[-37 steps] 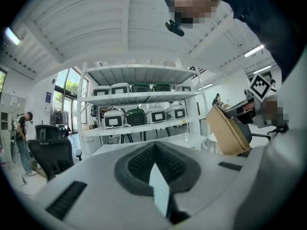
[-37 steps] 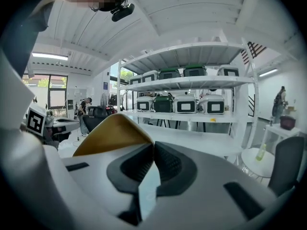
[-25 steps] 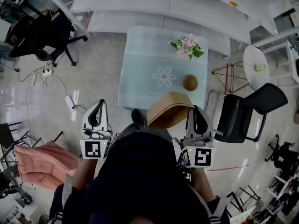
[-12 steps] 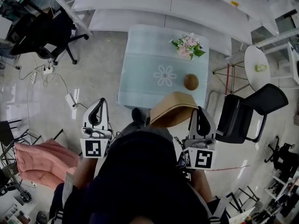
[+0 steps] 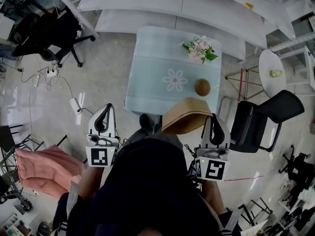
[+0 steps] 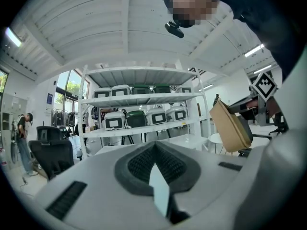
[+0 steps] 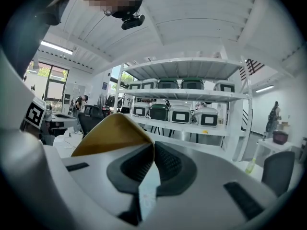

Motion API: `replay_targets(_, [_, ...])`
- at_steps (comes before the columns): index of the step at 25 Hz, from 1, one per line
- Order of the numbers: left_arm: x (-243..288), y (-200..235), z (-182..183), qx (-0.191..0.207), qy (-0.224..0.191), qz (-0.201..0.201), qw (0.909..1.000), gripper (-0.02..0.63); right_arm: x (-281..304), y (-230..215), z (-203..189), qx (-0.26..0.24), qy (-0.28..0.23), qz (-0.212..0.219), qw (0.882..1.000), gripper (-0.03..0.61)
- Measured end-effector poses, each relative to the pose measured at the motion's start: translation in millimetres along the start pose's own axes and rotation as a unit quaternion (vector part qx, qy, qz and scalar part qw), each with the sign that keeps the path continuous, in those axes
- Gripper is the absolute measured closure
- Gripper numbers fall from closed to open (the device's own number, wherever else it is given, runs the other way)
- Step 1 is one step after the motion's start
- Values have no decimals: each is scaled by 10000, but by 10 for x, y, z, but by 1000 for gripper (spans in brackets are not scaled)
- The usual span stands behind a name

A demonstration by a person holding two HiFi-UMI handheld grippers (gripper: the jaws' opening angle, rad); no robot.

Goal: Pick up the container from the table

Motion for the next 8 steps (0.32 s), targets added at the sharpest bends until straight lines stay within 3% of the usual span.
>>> replay_targets(8, [-12,24,-3,-4,32,34,10000,611,-13,-7,76,28,-100,-86,9999,566])
Point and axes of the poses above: the fingertips, and each gripper's own axes: x forward along the fingers, y to its left, z out of its top, the point moved 4 cm from there along -x, backward along the fingers, and after that the axes turned 9 degrees about y, right-handed, at the moved point
